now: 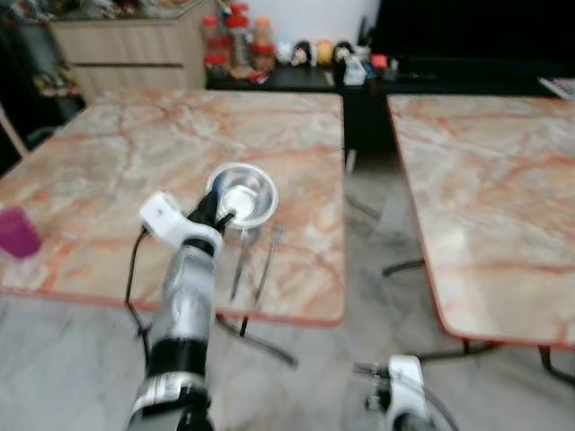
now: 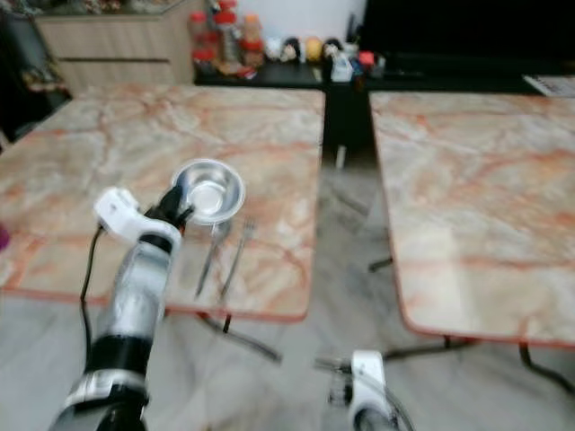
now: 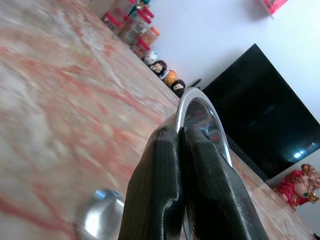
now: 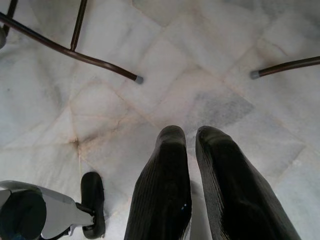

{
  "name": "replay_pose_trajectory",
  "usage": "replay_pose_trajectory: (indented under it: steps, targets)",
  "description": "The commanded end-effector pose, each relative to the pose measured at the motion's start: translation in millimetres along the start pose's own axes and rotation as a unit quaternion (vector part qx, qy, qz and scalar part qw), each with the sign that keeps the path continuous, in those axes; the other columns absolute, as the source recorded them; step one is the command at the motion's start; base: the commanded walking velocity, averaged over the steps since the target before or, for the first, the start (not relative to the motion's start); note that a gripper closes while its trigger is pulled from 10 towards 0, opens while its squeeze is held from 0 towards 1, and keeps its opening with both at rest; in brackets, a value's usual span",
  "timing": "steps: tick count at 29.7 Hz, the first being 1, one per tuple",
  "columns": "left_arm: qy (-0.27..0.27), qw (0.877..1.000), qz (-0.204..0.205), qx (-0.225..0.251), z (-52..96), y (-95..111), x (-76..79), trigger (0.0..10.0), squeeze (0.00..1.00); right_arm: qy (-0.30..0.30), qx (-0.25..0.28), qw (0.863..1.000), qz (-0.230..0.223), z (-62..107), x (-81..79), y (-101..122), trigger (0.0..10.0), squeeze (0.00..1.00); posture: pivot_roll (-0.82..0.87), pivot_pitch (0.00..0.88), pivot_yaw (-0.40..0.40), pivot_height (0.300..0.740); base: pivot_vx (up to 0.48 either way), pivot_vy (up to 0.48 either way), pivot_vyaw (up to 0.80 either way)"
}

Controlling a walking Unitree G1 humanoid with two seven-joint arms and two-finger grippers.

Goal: Setting the table

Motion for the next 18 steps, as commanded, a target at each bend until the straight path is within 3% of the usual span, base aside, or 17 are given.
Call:
replay_pose_trajectory:
  steps: [1, 18]
  targets:
    - [-0.008, 1.000, 0.007, 0.007, -1.4, 1.7, 6.3, 10.0, 0.00, -0.008, -0.001, 1.000, -0.002, 0.6, 5.9, -1.1, 10.0, 0.00, 0.03, 0.000, 0.041, 0.714, 0.000, -0.356, 0.00]
    - [-0.021, 1.000, 0.012, 0.017, -4.7, 7.5, 17.5, 10.0, 0.00, -0.010, 0.002, 1.000, -0.004, 0.9, 6.4, -1.3, 10.0, 0.00, 0.02, 0.000, 0.043, 0.714, 0.000, -0.360, 0.00]
Point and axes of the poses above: a point about 5 cm out from each wrist's last joint towards the gripper, its own z axis pointing back from the gripper into the wrist, its own y axis along the axis of the wrist's last joint, x = y × z, the point moved 2 cm from there along -z, pointing out of the wrist towards the gripper, and after that the axes turned 8 degrees about z, right-handed, at the moved point
